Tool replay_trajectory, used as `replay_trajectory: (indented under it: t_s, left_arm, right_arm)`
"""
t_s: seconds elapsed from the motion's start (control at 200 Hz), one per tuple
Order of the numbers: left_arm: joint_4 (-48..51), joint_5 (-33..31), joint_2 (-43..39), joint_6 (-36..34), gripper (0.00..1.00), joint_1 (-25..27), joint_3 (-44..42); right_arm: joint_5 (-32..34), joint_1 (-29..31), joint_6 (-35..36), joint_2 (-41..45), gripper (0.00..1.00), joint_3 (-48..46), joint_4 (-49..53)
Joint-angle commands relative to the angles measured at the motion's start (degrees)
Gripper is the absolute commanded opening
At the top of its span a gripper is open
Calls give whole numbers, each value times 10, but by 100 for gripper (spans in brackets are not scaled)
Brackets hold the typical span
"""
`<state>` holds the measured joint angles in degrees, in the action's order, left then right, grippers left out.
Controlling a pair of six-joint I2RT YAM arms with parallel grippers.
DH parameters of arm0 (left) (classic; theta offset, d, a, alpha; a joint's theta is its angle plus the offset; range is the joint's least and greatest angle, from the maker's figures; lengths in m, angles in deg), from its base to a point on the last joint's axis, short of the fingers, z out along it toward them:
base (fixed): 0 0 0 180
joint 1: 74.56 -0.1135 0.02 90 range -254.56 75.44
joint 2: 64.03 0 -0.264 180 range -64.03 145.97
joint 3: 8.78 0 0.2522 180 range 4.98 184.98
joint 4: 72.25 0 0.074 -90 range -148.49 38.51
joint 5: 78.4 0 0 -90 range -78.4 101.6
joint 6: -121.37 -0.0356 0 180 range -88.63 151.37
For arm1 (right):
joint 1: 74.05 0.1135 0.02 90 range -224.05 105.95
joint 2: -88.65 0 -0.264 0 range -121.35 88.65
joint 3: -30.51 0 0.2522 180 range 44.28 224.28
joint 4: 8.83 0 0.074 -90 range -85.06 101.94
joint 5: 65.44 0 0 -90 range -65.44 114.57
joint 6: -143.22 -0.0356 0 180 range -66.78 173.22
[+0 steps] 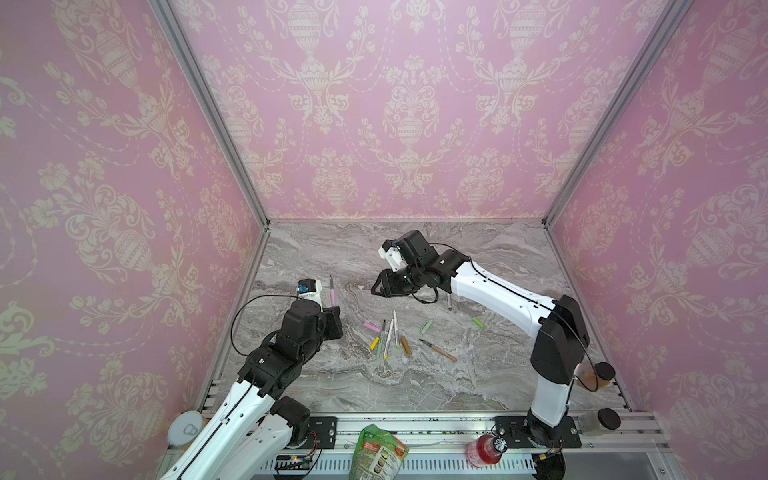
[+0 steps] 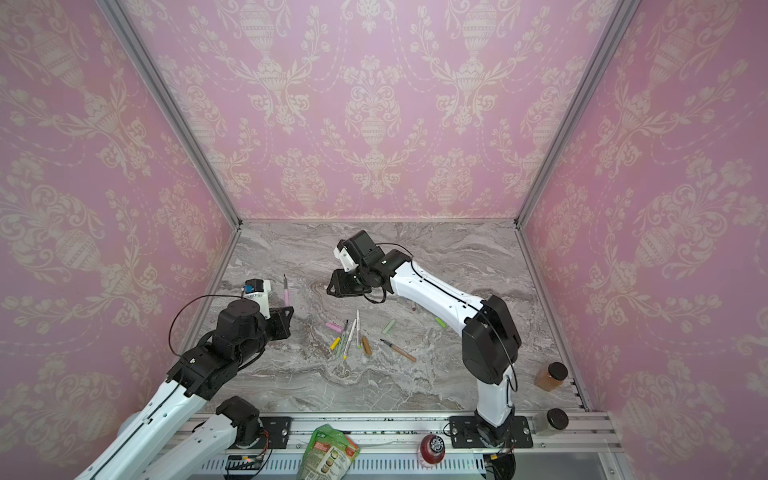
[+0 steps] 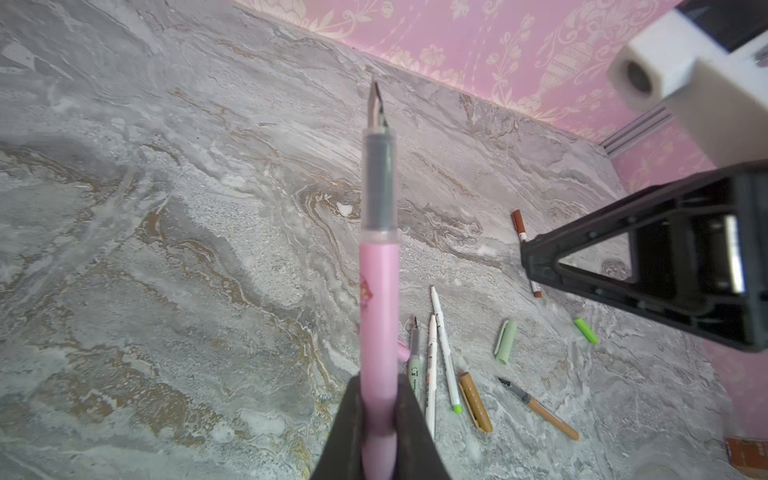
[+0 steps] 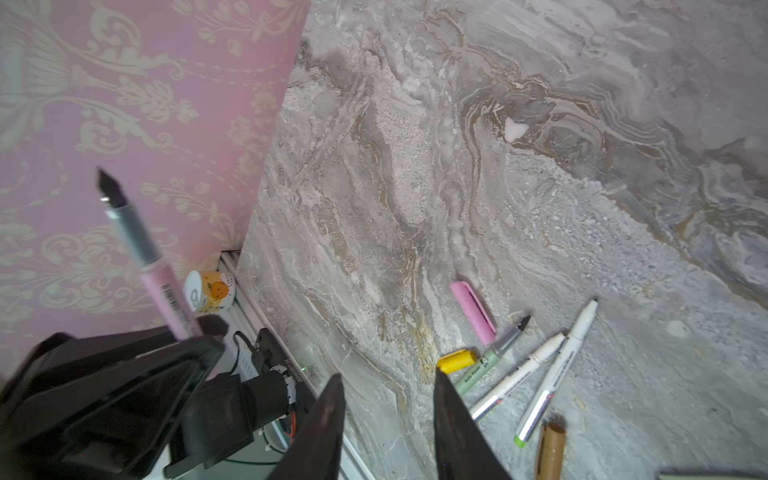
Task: Insert the pens into the pen caps
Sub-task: 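Release the pink pen and grasp the pink cap on the table with the right gripper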
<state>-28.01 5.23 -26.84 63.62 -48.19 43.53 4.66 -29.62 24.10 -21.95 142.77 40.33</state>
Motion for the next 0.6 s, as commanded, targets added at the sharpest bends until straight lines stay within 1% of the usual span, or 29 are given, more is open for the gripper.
replay_trajectory:
  t_s: [0.0, 0.075, 0.23, 0.41, 0.59]
  left_arm:
    - [35, -33, -20, -15, 0, -4, 5]
    - [37, -32, -32, -8, 0, -4, 0]
    - [52, -24, -60, 7, 0, -4, -8]
    - [65, -26, -88, 27, 0, -5, -22]
    - [57, -16, -80, 40, 0, -4, -27]
  right_arm:
    - [66, 28, 98, -68, 35, 48, 134]
    - [94, 45, 125, -102, 35, 76, 159]
    - [149, 67, 152, -150, 35, 100, 156]
    - [168, 78, 170, -189, 34, 121, 154]
    - [183, 86, 184, -217, 31, 132, 156]
